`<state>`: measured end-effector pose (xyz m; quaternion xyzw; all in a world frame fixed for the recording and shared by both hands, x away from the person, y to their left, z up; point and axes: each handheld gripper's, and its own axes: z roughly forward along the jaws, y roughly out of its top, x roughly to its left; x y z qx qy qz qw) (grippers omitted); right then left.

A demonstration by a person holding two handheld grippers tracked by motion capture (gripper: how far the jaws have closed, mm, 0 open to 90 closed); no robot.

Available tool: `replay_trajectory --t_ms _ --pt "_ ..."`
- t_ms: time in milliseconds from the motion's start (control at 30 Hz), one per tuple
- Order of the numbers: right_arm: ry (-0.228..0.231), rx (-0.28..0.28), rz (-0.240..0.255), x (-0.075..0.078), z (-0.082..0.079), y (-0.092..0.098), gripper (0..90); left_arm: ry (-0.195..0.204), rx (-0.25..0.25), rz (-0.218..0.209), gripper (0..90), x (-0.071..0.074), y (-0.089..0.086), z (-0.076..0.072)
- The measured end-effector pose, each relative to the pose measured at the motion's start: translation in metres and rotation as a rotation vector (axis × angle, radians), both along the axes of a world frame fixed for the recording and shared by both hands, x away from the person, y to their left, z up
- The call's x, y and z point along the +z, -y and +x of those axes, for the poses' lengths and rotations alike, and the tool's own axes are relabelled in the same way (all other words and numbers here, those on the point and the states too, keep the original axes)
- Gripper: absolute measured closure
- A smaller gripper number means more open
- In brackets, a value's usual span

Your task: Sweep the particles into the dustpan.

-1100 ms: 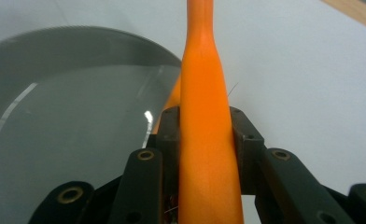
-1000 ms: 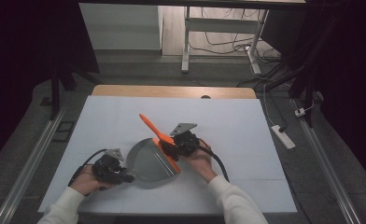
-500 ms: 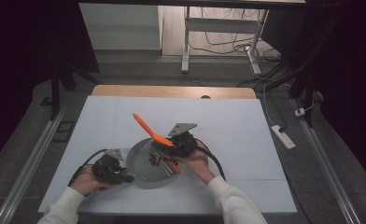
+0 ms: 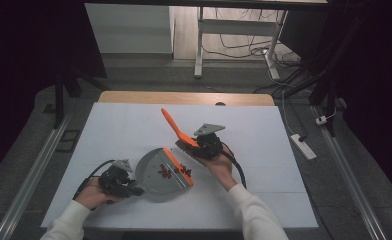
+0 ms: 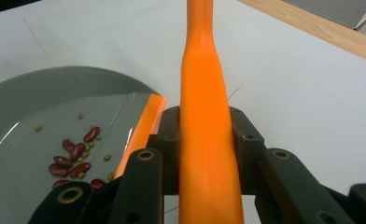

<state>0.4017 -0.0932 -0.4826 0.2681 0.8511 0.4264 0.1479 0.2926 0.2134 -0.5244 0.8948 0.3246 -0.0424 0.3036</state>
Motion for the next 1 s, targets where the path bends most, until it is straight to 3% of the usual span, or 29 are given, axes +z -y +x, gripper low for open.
replay_trajectory --t_ms 433,600,767,833,1000 --pt "-0.042 0.044 -0.064 -0.014 0.018 -0.025 70.2 0.000 0.000 -0.001 61.2 0.000 0.000 0.000" --pt "-0.051 0.093 -0.077 -0.015 0.010 -0.032 70.2 -0.004 -0.004 0.000 61.2 -0.001 0.000 0.000" --pt "-0.076 0.151 -0.061 -0.010 -0.001 -0.031 70.3 -0.005 -0.001 0.000 61.2 -0.001 0.000 0.000" --pt "-0.107 0.183 -0.009 -0.004 -0.003 -0.027 70.3 -0.007 -0.004 0.002 61.2 -0.001 0.000 0.001" --pt "-0.041 0.144 -0.013 0.013 -0.013 -0.013 70.2 -0.007 -0.004 0.002 61.2 -0.001 0.000 0.000"
